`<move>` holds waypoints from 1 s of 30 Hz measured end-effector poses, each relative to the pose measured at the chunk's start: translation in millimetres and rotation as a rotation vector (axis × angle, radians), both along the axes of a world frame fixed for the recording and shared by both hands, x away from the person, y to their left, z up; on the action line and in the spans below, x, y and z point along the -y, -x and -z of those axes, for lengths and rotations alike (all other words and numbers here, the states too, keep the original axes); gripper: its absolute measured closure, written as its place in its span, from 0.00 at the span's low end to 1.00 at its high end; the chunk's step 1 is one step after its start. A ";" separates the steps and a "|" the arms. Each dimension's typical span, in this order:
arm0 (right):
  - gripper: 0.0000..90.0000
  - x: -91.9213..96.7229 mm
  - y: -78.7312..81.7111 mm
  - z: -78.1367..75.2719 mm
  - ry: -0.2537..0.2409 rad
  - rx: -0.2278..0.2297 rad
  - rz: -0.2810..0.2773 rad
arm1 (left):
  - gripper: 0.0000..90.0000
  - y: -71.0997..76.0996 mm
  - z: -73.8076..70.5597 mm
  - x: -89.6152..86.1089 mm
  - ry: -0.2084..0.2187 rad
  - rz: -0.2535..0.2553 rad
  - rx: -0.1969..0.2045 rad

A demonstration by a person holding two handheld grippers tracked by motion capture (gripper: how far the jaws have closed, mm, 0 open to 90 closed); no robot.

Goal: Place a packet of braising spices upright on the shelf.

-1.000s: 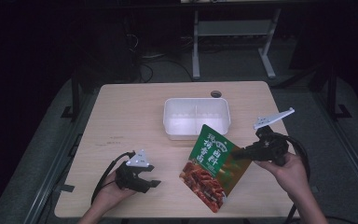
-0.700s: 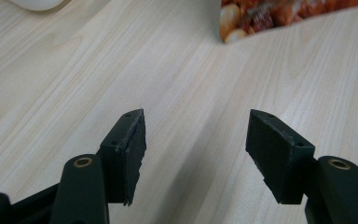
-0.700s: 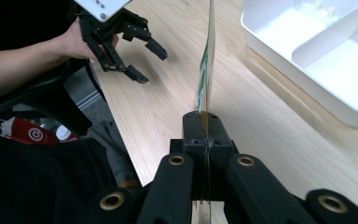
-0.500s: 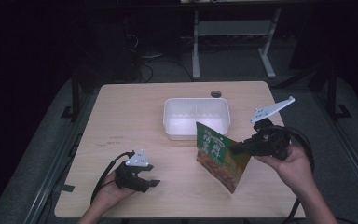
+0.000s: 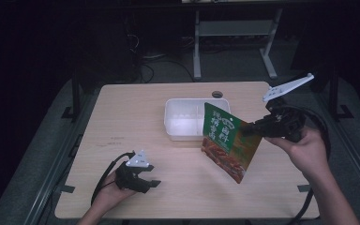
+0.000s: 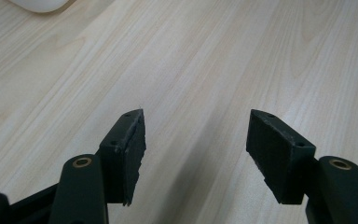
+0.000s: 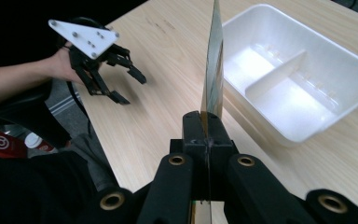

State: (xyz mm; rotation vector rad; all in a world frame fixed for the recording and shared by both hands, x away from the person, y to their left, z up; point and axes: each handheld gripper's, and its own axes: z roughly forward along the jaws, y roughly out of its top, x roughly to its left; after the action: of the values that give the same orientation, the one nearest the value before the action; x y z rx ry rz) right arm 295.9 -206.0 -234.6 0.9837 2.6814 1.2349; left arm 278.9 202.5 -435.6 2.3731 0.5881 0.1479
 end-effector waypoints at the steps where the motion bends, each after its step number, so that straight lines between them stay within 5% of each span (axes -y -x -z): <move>1: 1.00 -1.8 -0.8 -1.1 0.001 0.002 -0.002 | 0.41 0.1 -0.1 0.0 -0.002 0.002 0.000; 30: 1.00 -20.5 -51.1 -38.4 0.042 -0.002 0.047 | 0.41 -0.5 -1.1 -3.3 0.000 -0.003 0.012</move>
State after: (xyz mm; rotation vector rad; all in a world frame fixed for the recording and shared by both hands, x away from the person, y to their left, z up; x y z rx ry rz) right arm 347.0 -185.5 -196.2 1.0368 2.6582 1.1645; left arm 279.5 205.8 -434.5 2.3702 0.5853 0.1637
